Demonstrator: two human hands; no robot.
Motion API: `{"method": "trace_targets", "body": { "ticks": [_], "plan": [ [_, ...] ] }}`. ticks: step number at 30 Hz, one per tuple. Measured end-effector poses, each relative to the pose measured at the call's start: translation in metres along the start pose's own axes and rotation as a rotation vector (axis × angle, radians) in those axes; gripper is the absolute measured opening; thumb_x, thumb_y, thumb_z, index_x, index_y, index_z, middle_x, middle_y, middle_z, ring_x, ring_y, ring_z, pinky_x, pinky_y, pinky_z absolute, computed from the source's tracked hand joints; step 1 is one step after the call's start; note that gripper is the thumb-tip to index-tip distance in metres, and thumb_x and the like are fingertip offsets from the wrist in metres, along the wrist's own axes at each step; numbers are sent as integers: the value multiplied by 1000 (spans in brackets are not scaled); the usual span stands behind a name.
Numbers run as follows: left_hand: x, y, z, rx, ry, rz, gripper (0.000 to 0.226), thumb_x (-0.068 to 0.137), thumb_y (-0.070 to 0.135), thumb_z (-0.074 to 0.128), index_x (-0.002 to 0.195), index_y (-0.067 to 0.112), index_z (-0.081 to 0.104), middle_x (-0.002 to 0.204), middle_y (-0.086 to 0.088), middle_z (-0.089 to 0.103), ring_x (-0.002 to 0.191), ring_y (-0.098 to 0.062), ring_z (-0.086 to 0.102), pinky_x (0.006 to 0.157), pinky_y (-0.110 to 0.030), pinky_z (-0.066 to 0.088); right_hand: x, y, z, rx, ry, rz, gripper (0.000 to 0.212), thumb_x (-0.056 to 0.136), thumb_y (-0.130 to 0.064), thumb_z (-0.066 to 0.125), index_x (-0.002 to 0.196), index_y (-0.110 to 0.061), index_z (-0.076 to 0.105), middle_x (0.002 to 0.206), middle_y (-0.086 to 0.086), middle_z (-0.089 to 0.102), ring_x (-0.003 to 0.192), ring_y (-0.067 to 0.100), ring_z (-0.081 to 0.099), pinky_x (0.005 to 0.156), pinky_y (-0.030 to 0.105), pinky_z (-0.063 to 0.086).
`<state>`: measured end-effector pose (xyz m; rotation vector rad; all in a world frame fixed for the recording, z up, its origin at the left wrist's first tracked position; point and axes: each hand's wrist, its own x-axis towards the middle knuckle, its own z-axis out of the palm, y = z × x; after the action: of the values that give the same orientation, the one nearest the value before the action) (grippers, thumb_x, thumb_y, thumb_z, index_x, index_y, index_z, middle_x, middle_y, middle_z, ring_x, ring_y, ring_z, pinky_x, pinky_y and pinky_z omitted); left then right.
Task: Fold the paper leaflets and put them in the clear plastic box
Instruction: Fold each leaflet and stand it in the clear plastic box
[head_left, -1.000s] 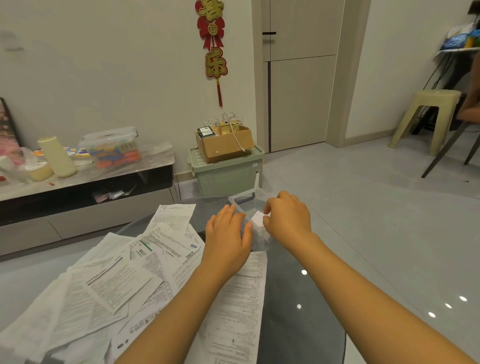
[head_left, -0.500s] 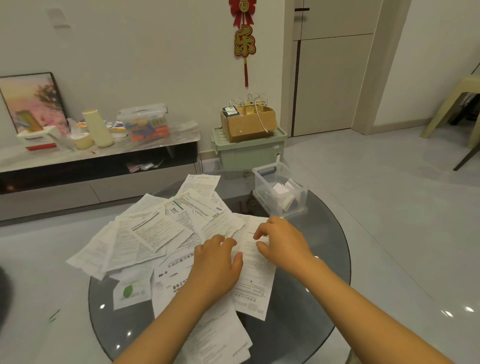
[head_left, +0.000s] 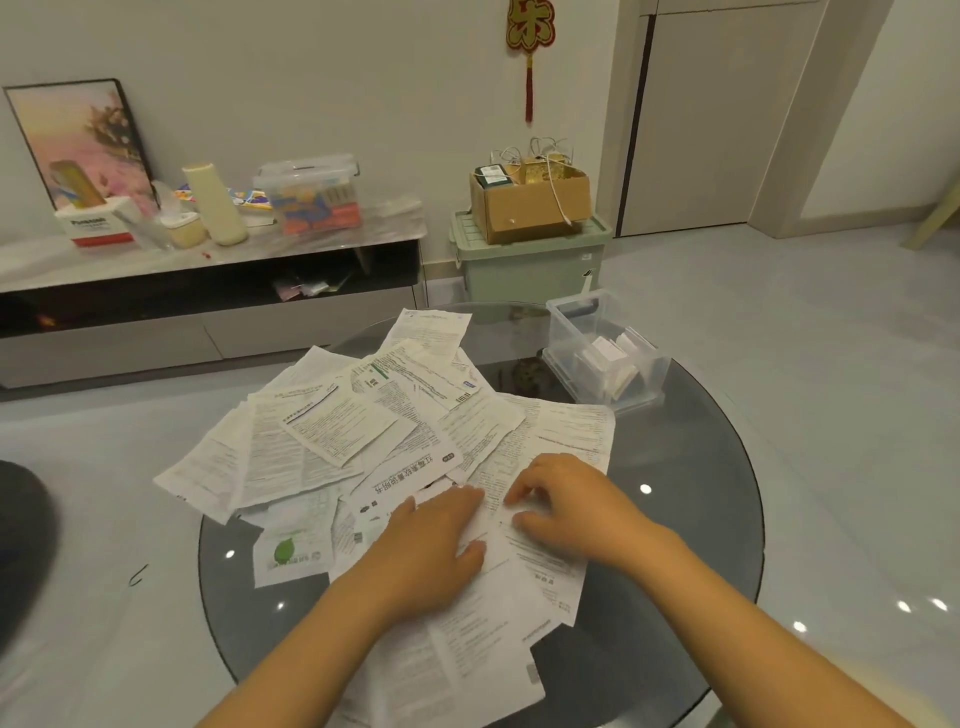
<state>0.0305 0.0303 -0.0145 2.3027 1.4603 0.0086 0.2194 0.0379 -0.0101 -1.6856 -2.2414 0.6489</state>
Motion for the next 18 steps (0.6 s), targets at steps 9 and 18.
{"method": "trace_targets", "body": {
  "ticks": [9,18],
  "plan": [
    [14,-12,4,-71,127,154,52,100,32,37,149,27,20,156,12,12,143,-2,2,117,-25,-1,-6,3,0,22,-182,-150,49,68,-47,77,114,-40,61,127,-20,40,118,3,27,101,20,22],
    [-18,-14,-9,-97,-12,158,31,86,44,60,116,37,55,118,22,41,112,3,38,98,-19,35,-22,9,8,-1,-227,-196,55,67,-51,77,118,-48,57,143,-21,28,131,5,15,109,25,11]
  ]
}}
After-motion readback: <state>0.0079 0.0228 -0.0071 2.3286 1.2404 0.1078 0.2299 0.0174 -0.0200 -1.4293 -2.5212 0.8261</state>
